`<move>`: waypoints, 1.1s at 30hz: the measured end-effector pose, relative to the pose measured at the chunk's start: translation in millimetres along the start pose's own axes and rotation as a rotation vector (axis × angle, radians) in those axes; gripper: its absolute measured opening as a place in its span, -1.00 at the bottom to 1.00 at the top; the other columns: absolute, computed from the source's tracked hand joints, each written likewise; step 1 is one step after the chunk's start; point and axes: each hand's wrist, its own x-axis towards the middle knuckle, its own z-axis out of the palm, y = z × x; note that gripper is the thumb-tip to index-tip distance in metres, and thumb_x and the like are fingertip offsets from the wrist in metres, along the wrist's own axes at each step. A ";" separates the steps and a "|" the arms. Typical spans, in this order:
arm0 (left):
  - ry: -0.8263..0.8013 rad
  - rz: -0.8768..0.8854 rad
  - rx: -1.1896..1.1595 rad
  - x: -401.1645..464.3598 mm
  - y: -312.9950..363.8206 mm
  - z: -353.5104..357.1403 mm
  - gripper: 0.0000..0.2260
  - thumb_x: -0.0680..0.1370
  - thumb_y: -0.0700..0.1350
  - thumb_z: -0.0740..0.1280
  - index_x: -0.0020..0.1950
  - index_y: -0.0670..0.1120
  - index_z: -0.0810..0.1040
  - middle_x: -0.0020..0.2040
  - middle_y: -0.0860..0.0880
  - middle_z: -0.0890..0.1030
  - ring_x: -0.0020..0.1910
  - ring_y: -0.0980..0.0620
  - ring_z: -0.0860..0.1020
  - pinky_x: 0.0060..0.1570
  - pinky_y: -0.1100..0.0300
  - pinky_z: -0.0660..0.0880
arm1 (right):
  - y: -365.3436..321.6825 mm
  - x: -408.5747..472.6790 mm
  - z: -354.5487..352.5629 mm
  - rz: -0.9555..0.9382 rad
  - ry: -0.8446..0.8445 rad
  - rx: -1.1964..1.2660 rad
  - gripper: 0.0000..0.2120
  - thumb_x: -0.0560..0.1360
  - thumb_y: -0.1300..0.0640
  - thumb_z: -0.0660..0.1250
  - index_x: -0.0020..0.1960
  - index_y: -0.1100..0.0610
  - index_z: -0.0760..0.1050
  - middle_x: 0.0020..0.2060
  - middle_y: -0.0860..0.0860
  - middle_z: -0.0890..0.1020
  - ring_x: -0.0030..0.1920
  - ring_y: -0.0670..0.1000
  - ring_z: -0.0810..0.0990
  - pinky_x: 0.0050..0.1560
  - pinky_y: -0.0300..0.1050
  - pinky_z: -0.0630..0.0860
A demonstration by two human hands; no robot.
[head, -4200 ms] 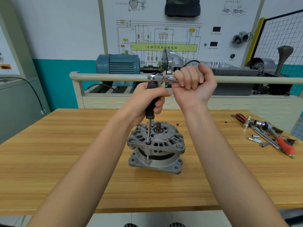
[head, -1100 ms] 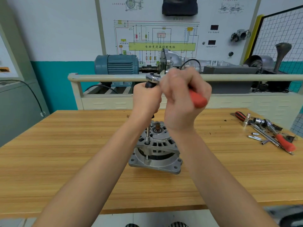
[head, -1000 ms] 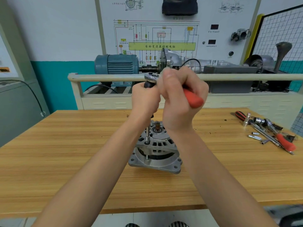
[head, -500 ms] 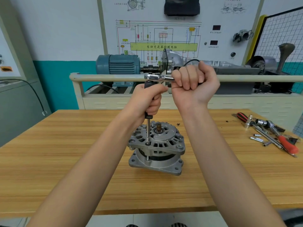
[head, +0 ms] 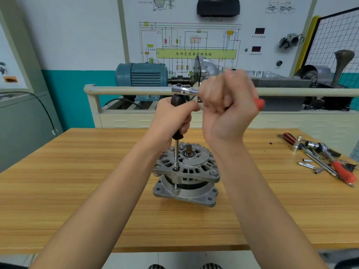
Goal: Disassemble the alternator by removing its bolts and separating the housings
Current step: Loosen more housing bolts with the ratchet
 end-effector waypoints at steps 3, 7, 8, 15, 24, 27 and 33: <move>-0.220 -0.031 -0.067 2.0 5.8 -9.2 -0.68 0.49 -0.30 0.31 -0.43 -0.10 0.34 -0.56 -0.01 0.30 -0.58 0.02 0.26 -0.52 0.26 0.23 | -7.4 21.7 -26.6 0.243 0.242 0.356 -0.56 0.42 0.26 0.13 -0.63 0.07 0.23 -0.71 -0.06 0.19 -0.63 -0.06 0.08 -0.52 -0.22 0.11; -0.330 -0.102 -0.139 4.8 6.3 -7.5 -0.62 0.52 -0.25 0.26 -0.48 -0.07 0.28 -0.61 0.03 0.23 -0.66 0.09 0.17 -0.59 0.30 0.12 | 0.9 31.5 -38.5 0.380 0.463 0.584 -0.59 0.41 0.24 0.13 -0.60 0.09 0.17 -0.70 -0.05 0.14 -0.68 -0.06 0.11 -0.55 -0.24 0.06; -0.320 -0.120 -0.130 4.8 6.2 -7.2 -0.59 0.54 -0.24 0.26 -0.49 -0.06 0.26 -0.63 0.05 0.21 -0.67 0.11 0.14 -0.61 0.32 0.09 | 2.1 31.9 -37.0 0.380 0.472 0.562 -0.59 0.40 0.24 0.13 -0.60 0.09 0.17 -0.70 -0.05 0.15 -0.68 -0.06 0.11 -0.55 -0.24 0.06; 0.005 -0.067 -0.049 4.2 2.1 4.9 -0.59 0.54 -0.28 0.25 -0.46 -0.04 0.21 -0.61 0.05 0.20 -0.64 0.09 0.10 -0.58 0.36 0.08 | -0.7 0.1 -8.0 0.053 0.164 0.104 -0.54 0.47 0.31 0.11 -0.58 0.07 0.25 -0.66 -0.06 0.22 -0.58 -0.07 0.14 -0.46 -0.14 0.12; 0.129 0.059 0.057 -0.8 -1.4 6.3 -0.74 0.55 -0.26 0.29 -0.30 -0.10 0.35 -0.46 0.02 0.39 -0.56 0.15 0.31 -0.56 0.31 0.28 | 9.8 -18.5 17.0 -0.254 -0.016 -0.299 -0.63 0.38 0.30 0.24 -0.50 0.04 0.22 -0.58 -0.14 0.29 -0.53 -0.16 0.24 -0.39 -0.24 0.19; -0.068 -0.013 -0.112 0.6 -0.5 -6.5 -0.65 0.50 -0.32 0.30 -0.41 -0.07 0.27 -0.58 0.05 0.23 -0.61 0.10 0.16 -0.59 0.32 0.14 | 0.4 -0.3 0.3 -0.015 0.057 0.031 -0.56 0.42 0.32 0.15 -0.57 0.03 0.17 -0.67 -0.08 0.24 -0.59 -0.08 0.12 -0.45 -0.17 0.11; -0.338 -0.060 -0.086 2.9 9.0 -13.1 -0.64 0.45 -0.21 0.37 -0.52 -0.05 0.36 -0.59 0.00 0.27 -0.62 0.05 0.21 -0.56 0.29 0.20 | -1.2 28.8 -35.5 0.388 0.378 0.603 -0.58 0.42 0.24 0.13 -0.61 0.10 0.19 -0.71 -0.04 0.16 -0.68 -0.06 0.12 -0.56 -0.23 0.09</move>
